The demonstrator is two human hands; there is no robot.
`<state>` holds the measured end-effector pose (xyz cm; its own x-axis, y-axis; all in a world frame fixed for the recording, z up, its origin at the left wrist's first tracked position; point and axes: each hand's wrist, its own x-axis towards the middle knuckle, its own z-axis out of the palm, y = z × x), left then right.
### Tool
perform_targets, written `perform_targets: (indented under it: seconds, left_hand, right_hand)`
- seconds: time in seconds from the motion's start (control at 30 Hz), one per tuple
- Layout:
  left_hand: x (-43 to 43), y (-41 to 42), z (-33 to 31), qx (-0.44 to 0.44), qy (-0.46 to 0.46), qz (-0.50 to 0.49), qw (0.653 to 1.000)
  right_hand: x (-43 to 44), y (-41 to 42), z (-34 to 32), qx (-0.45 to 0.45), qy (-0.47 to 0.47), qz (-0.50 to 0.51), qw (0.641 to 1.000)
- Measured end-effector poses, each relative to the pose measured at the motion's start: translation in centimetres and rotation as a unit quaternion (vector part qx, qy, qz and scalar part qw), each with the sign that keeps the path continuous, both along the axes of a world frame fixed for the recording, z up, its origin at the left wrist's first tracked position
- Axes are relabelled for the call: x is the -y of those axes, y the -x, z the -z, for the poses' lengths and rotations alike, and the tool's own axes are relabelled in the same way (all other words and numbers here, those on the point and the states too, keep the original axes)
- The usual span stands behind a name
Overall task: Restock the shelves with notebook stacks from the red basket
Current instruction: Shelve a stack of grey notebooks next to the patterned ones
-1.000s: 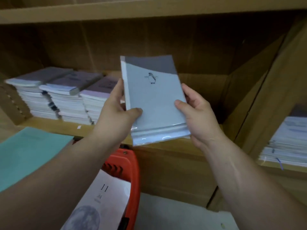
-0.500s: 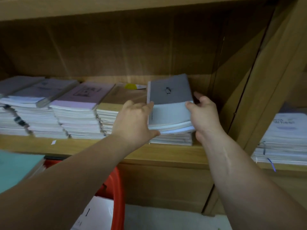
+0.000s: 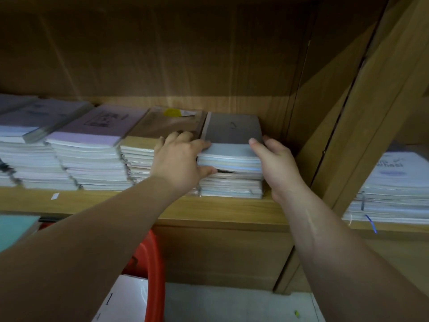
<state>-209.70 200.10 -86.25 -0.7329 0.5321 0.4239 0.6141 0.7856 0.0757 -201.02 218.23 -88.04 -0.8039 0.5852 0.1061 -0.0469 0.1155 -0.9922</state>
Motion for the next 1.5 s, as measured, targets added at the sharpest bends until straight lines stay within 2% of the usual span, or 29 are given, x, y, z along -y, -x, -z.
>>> perform_targets:
  seconds: [0.1,0.2,0.43,0.6,0.67,0.8,0.93,1.13,1.2,1.23,1.33,1.4,1.5]
  left_hand:
    - [-0.3,0.7,-0.1,0.0,-0.016,-0.008,1.0]
    - [-0.5,1.0,-0.2,-0.012,0.006,-0.013,1.0]
    - [-0.3,0.9,0.3,-0.059,0.11,0.023,0.992]
    - [-0.5,1.3,1.0,-0.065,0.076,0.017,0.995]
    - [-0.6,1.2,1.1,-0.06,0.073,0.015,0.995]
    - [-0.1,0.5,1.5,-0.076,0.08,0.018,0.994]
    - [-0.5,0.4,1.5,-0.054,0.053,0.01,0.997]
    - [-1.1,0.5,1.3,-0.022,0.061,-0.002,0.998]
    - [-1.0,0.3,1.0,-0.016,0.079,-0.008,0.997]
    - [-0.6,0.0,0.8,-0.017,0.085,-0.007,0.996]
    - [2.7,-1.4,0.3,-0.014,0.048,0.009,0.999]
    - [6.6,-2.3,0.3,-0.008,0.028,0.013,0.999]
    - [14.4,-3.1,0.4,0.025,0.021,-0.006,0.999]
  right_hand:
    - [0.0,0.0,0.8,0.032,-0.028,-0.062,0.997]
    - [-0.1,-0.1,1.3,0.047,-0.075,-0.091,0.992]
    - [-0.1,0.3,2.2,0.017,-0.076,-0.041,0.996]
    - [0.1,0.1,2.7,0.018,-0.08,-0.033,0.996]
    - [0.4,-0.5,3.3,0.02,-0.049,-0.031,0.998]
    - [1.1,-0.8,3.7,0.028,0.082,-0.015,0.996]
    - [1.2,0.0,3.5,0.039,0.097,-0.007,0.995]
    - [1.1,-0.7,2.5,0.072,0.029,-0.026,0.997]
    - [1.8,-0.7,2.3,0.08,0.024,0.0,0.996]
    - [2.3,-0.6,2.3,0.08,-0.004,0.035,0.996]
    - [5.1,-0.6,1.6,0.06,-0.197,0.132,0.97]
    - [8.1,-0.8,0.9,0.004,-0.287,0.116,0.951]
    - [13.4,-1.1,0.5,-0.047,-0.315,0.038,0.947]
